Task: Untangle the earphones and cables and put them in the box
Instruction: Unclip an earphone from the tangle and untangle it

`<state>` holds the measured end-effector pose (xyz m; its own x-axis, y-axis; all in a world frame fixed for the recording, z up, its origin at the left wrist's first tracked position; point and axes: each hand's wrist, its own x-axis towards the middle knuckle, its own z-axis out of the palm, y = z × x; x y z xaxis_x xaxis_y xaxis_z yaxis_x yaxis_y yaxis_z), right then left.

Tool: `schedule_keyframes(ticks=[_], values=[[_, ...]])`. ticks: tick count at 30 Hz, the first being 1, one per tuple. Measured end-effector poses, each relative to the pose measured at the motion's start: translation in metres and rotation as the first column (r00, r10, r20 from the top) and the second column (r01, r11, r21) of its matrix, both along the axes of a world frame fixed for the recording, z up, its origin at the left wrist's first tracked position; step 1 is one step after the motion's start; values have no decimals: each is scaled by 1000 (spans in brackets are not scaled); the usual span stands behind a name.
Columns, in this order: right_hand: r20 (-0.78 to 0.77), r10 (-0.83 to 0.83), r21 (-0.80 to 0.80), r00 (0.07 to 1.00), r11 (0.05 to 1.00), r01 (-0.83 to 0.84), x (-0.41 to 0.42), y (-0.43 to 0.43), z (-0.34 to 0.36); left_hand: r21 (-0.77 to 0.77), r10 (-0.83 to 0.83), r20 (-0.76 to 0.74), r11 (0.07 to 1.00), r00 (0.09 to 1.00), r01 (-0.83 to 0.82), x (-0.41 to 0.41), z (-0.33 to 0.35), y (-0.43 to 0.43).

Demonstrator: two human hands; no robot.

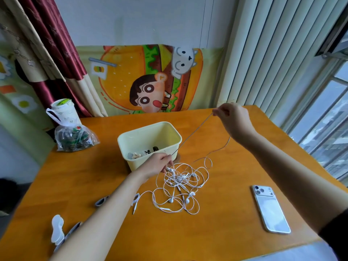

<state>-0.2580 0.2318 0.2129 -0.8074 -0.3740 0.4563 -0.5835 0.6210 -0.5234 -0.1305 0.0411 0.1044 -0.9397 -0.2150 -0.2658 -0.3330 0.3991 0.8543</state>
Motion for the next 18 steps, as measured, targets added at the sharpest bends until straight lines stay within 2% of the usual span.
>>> schedule_keyframes(ticks=[2,4,6,8,9,11,14,18], values=[[-46,-42,-13,998,999,42,-3,2,4,-17,2,3,1000,1000,-2,-1,-2,-1],[-60,-60,39,996,997,62,-5,5,1,-12,12,-39,1000,999,-12,-3,3,-2],[11,-47,246,999,968,43,-6,6,-6,-12,7,-109,1000,994,-9,-5,17,1],[118,-20,483,993,875,-40,1,1,-14,15,-32,-179,999,983,35,-8,35,6],[165,18,506,986,857,-100,8,-4,-16,24,-60,-200,998,978,66,-10,44,10],[236,164,430,958,866,-254,24,-17,-18,33,-112,-232,992,966,123,-13,57,16],[237,369,334,899,837,-432,43,-35,-20,26,-134,-261,989,956,146,-16,69,22],[290,411,243,864,842,-482,47,-38,-24,4,-119,-285,992,951,125,-12,74,16]])
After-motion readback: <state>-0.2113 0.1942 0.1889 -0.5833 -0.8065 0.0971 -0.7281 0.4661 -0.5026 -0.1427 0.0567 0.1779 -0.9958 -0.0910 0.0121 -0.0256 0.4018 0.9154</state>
